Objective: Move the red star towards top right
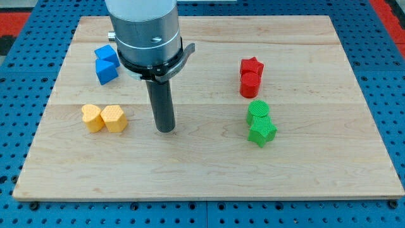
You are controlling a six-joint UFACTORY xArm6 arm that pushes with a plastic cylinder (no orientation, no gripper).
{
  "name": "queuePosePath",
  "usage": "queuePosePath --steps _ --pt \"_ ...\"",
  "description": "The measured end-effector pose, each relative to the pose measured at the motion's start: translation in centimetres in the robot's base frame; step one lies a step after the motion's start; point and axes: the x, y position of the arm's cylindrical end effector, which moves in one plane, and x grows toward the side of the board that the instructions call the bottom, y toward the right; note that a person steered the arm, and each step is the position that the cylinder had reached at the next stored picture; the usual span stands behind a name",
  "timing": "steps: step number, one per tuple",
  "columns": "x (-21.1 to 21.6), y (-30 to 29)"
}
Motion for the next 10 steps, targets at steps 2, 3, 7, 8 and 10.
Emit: queuePosePath --steps 2,3,7,8,10 --pt "0.0 0.8" --pt "0.0 2.0" --pt "0.0 6.2" --pt "0.0 6.5" --pt "-0.7 12.0"
